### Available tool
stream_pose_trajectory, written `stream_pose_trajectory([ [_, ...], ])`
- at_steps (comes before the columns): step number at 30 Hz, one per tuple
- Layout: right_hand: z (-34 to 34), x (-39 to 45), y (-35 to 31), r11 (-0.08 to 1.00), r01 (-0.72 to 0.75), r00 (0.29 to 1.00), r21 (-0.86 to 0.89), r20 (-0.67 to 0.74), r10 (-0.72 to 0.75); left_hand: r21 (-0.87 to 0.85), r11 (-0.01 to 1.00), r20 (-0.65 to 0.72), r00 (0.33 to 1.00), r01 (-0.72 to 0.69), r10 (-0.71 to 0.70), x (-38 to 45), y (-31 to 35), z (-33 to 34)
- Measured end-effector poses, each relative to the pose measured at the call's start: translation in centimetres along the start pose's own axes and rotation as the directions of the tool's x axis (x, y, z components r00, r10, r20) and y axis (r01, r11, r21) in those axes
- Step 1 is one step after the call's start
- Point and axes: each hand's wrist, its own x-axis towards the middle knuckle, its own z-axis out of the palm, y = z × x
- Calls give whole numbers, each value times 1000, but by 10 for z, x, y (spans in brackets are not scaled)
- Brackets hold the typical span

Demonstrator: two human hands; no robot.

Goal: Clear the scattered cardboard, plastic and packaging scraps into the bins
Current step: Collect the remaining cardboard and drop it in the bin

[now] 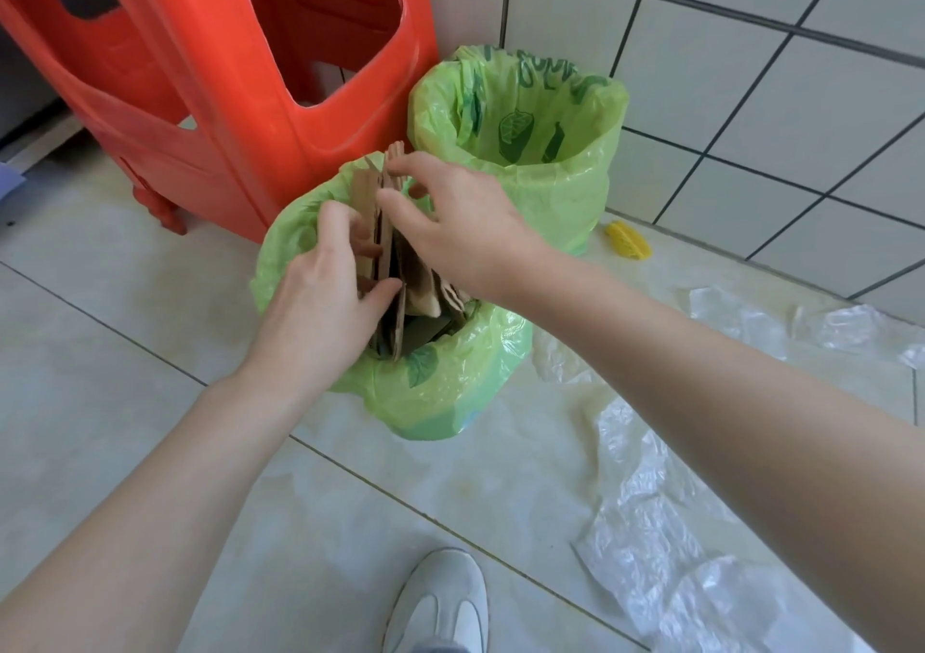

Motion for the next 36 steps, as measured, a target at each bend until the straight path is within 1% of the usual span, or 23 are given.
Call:
stream_pose_trajectory([
  [2, 0, 3, 1, 1000, -9, 1000, -16, 1, 9, 10, 1000, 19, 1000, -23, 23, 1, -1, 6],
  [5, 7, 7, 9, 983, -57, 996, -172, 61, 69, 129, 990, 85, 996, -52, 41, 7, -7, 20],
  [7, 12, 8, 16, 968, -99, 986, -232, 111, 127, 186, 982, 153, 988, -38, 9, 11, -6, 26],
  [9, 11, 8, 20, 965, -114, 975, -238, 162, 155, 228, 973, 209, 978, -33, -16, 13, -4, 28],
  [12, -1, 3, 21, 984, -124, 963, -130, 225, 151, 248, 969, 227, 973, -11, -47, 12, 0, 19],
  [13, -7, -1, 21, 989, -117, 964, -92, 228, 135, 245, 970, 201, 978, -4, -47, 10, 2, 15],
  [15, -19, -14, 21, 994, -106, 974, -36, 200, 111, 244, 970, 107, 994, -6, -21, 6, 11, 6],
  [17, -31, -32, 23, 993, -120, 981, -3, 154, 119, 208, 977, -5, 998, -53, 55, 0, 26, -1],
  [20, -50, -68, 37, 987, -158, 982, -8, 108, 158, 114, 980, -170, 968, -165, 183, -12, 55, 3],
  [22, -62, -95, 49, 981, -194, 978, 1, 75, 193, 88, 971, -210, 949, -223, 237, -20, 76, 19],
  [23, -69, -110, 57, 975, -223, 973, 12, 66, 221, 61, 968, -196, 949, -242, 249, -26, 88, 31],
  [25, -86, -143, 73, 957, -286, 957, 41, 60, 284, 5, 958, -127, 950, -286, 284, -41, 113, 57],
  [28, -114, -202, 101, 920, -387, 921, 63, 74, 383, -47, 930, 22, 930, -366, 367, -68, 146, 99],
  [30, -133, -248, 122, 880, -473, 880, 49, 83, 468, -80, 912, 134, 902, -403, 410, -89, 167, 126],
  [33, -155, -321, 153, 794, -608, 792, 17, 88, 604, -116, 876, 271, 833, -469, 482, -122, 198, 165],
  [36, -167, -389, 185, 691, -717, 696, 92, 61, 715, -145, 824, 430, 715, -547, 550, -153, 228, 201],
])
